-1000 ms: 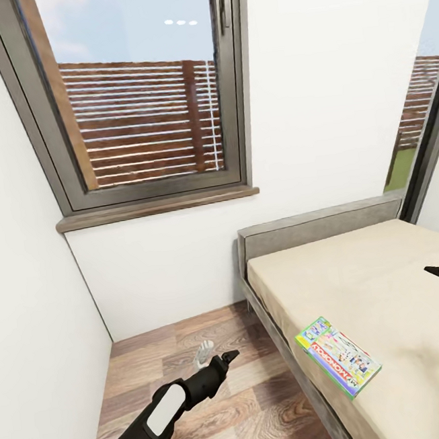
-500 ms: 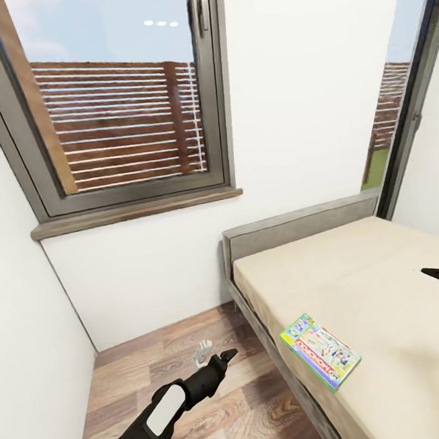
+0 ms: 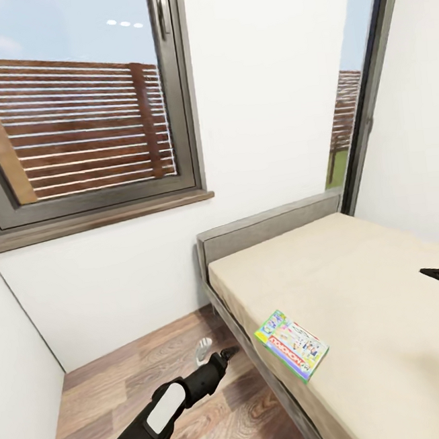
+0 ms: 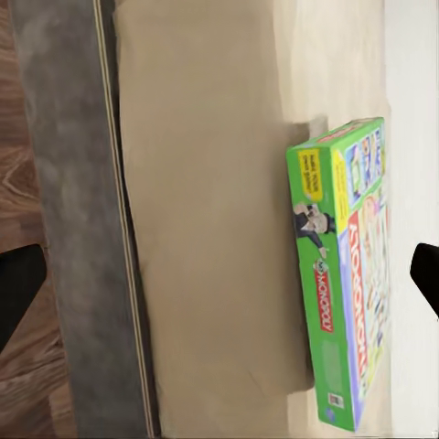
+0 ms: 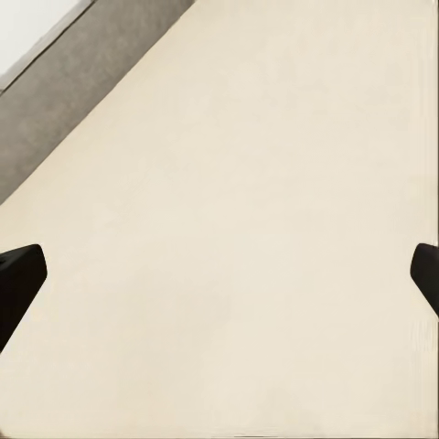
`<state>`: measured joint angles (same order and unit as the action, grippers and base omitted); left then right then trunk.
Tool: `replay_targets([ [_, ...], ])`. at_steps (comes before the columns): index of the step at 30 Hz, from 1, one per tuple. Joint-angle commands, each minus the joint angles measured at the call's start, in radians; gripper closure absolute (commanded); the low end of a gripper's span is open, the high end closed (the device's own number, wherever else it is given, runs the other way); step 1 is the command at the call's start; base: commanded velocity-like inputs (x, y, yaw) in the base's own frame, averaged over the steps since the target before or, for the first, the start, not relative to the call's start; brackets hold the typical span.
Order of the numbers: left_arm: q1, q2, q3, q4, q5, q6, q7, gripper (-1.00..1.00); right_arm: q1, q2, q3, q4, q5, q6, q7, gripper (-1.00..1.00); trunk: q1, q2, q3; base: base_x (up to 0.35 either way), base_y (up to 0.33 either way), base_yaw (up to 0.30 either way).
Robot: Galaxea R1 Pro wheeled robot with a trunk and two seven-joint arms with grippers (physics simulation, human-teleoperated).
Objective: Put all the toys in the child's room - the three board games (two on the bed and one on the table), the two jigsaw puzzles on the table, and the tennis ball on the table - inside the toy box on the table in the child's room.
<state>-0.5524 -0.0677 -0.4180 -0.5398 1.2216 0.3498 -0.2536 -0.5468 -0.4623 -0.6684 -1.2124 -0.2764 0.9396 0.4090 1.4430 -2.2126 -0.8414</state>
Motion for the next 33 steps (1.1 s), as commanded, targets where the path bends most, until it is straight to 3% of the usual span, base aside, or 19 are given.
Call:
replay_targets([
  [1,-0.002,0.000,-0.002,0.000,0.007,0.003,-0.006,-1.00,-0.001,0.001,-0.002,-0.001,0.006,0.005,0.008,-1.00,0.000,0.000,-0.001,0.000,0.000,-0.278],
  [16,-0.005,0.000,-0.004,0.000,0.005,0.007,-0.049,-1.00,-0.001,0.002,-0.002,-0.003,0.007,0.008,0.008,-1.00,0.000,0.000,-0.001,0.000,0.000,-0.257],
  [33,-0.028,0.003,-0.005,0.000,-0.003,0.006,-0.071,-1.00,-0.001,0.007,-0.003,-0.007,0.006,0.008,0.008,-1.00,0.000,0.000,-0.001,0.000,0.000,-0.050],
])
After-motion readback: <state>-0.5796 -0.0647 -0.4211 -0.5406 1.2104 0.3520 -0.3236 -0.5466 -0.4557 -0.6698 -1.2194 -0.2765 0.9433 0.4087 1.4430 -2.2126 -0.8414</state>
